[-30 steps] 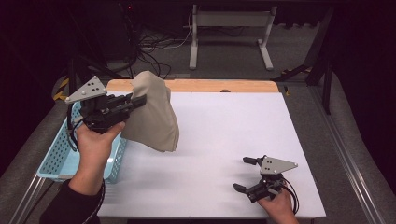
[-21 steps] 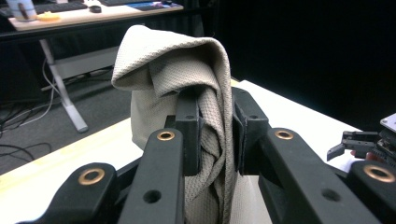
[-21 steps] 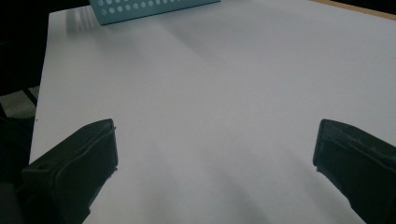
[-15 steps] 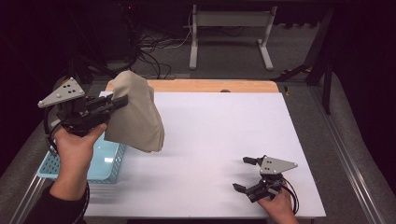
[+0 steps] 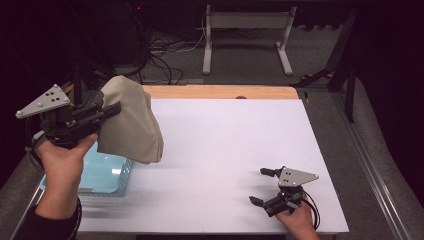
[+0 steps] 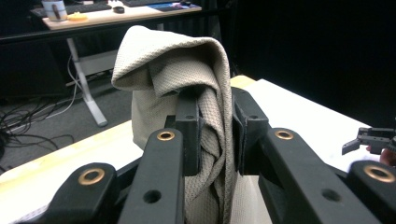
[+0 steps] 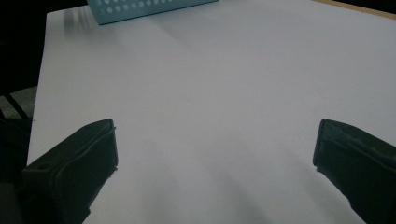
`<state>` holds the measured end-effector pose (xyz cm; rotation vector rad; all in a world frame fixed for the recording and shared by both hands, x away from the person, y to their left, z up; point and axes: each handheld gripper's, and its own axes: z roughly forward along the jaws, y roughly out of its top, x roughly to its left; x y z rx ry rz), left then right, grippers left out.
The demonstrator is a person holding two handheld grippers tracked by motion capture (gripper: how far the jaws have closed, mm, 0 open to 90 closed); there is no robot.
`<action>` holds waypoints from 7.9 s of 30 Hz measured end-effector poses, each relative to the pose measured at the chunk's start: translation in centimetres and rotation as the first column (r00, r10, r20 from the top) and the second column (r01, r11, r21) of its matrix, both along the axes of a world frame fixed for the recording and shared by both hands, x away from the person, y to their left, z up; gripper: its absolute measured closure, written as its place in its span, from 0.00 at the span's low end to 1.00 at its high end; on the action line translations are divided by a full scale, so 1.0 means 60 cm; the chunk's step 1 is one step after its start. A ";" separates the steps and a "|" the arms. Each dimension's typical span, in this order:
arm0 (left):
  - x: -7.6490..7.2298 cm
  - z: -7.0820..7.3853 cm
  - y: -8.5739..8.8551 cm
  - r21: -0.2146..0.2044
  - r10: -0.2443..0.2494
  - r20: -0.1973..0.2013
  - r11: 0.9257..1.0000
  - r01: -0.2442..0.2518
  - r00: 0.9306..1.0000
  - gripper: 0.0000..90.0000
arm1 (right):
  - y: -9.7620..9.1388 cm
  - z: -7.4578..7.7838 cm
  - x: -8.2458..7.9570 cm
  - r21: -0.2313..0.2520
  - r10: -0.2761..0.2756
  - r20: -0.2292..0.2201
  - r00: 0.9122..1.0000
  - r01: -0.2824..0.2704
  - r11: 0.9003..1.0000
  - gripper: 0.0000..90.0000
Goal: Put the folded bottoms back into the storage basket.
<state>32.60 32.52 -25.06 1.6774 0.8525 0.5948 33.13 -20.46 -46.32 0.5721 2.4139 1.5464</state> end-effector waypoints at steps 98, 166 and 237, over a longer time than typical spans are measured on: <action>0.004 -0.165 0.155 0.057 0.160 -0.296 0.987 -0.150 0.942 0.84 | 0.005 -0.002 0.000 -0.020 0.007 0.001 1.000 -0.007 1.000 0.00; 0.168 -0.256 0.159 0.387 0.394 -0.454 0.895 -0.221 0.800 0.71 | 0.005 -0.002 0.000 -0.014 0.015 -0.004 1.000 -0.015 1.000 0.00; 0.060 -0.282 0.155 0.558 0.425 -0.709 0.826 0.078 0.563 1.00 | 0.009 -0.004 0.005 -0.021 0.035 -0.031 0.999 -0.036 0.999 0.00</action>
